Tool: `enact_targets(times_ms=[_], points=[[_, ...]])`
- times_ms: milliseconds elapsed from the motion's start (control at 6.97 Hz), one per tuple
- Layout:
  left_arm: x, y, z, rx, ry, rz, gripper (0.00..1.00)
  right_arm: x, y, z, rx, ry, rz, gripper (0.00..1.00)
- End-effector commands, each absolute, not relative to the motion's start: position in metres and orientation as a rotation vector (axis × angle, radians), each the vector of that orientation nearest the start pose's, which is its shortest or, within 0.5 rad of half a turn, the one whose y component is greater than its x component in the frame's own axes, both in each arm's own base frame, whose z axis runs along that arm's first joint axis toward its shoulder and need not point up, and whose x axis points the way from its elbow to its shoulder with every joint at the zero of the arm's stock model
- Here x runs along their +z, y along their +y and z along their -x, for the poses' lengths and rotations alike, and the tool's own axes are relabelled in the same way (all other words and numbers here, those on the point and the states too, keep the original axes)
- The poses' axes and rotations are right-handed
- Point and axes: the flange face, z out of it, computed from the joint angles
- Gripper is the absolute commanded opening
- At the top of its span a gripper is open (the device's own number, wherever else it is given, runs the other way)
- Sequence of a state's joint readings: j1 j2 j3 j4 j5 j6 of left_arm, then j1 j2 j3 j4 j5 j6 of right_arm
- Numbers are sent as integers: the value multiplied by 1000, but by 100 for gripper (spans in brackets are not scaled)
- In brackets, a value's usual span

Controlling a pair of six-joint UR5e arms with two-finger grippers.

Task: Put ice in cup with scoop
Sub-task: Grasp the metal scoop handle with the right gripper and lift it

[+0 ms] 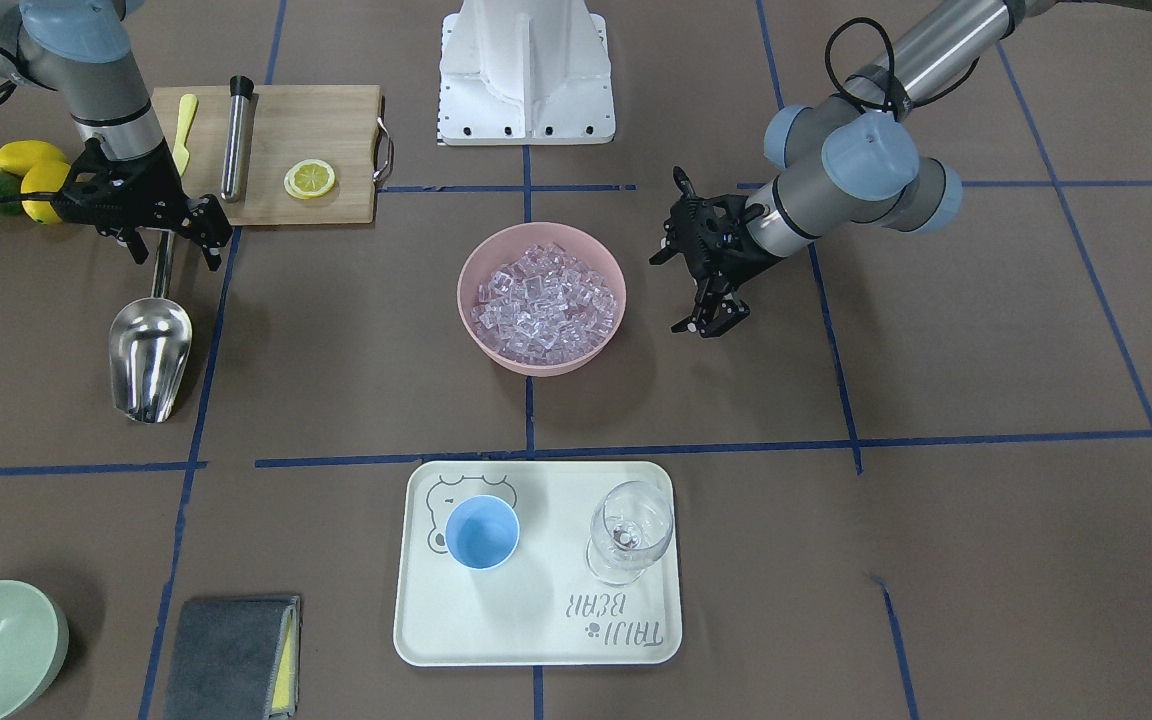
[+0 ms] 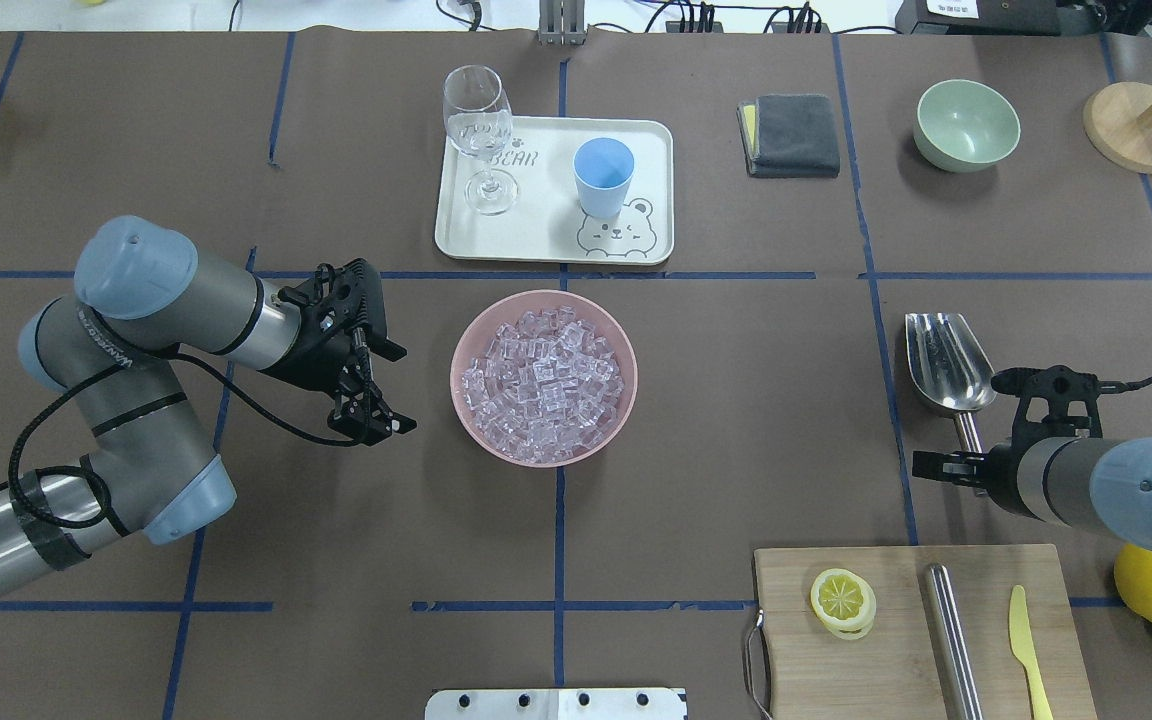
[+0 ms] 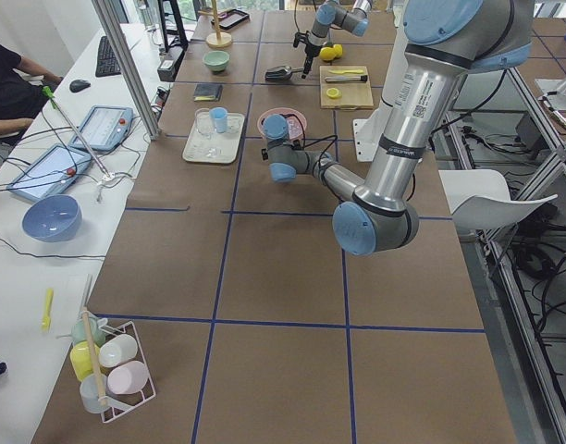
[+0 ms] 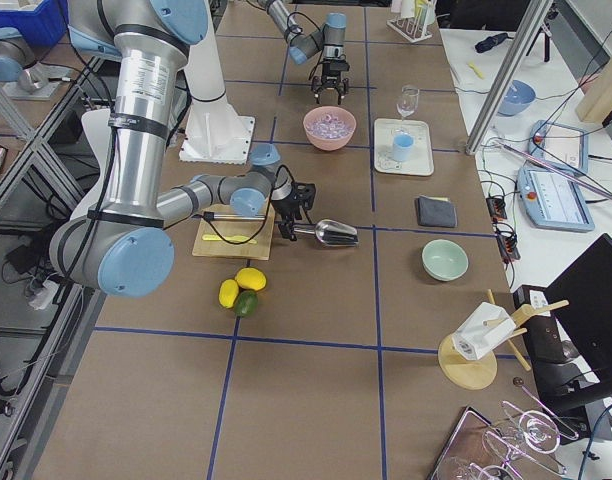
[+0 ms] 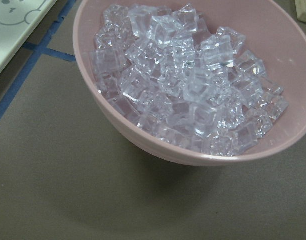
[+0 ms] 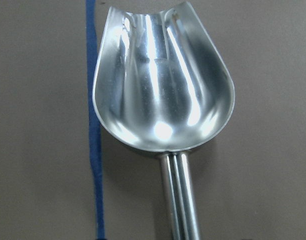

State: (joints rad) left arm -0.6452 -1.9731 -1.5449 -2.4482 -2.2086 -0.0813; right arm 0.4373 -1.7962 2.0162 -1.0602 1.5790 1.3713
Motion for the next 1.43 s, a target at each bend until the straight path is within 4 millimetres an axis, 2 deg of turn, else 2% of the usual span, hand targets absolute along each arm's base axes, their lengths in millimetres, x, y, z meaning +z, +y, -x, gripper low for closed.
enact_targets(times_ms=[0, 717, 861, 1004, 1291], points=[[338, -443, -465, 1106, 1128, -840, 100, 505, -300, 332, 222, -687, -214, 78], [338, -443, -465, 1108, 1127, -841, 100, 505, -301, 333, 221, -690, -214, 21], [338, -443, -465, 1106, 1128, -840, 100, 504, -302, 333, 220, -690, -220, 3], [338, -443, -465, 1106, 1128, -840, 100, 500, -302, 331, 216, -696, -224, 0], [337, -443, -465, 1107, 1127, -843, 100, 471, -299, 328, 204, -751, -229, 0]])
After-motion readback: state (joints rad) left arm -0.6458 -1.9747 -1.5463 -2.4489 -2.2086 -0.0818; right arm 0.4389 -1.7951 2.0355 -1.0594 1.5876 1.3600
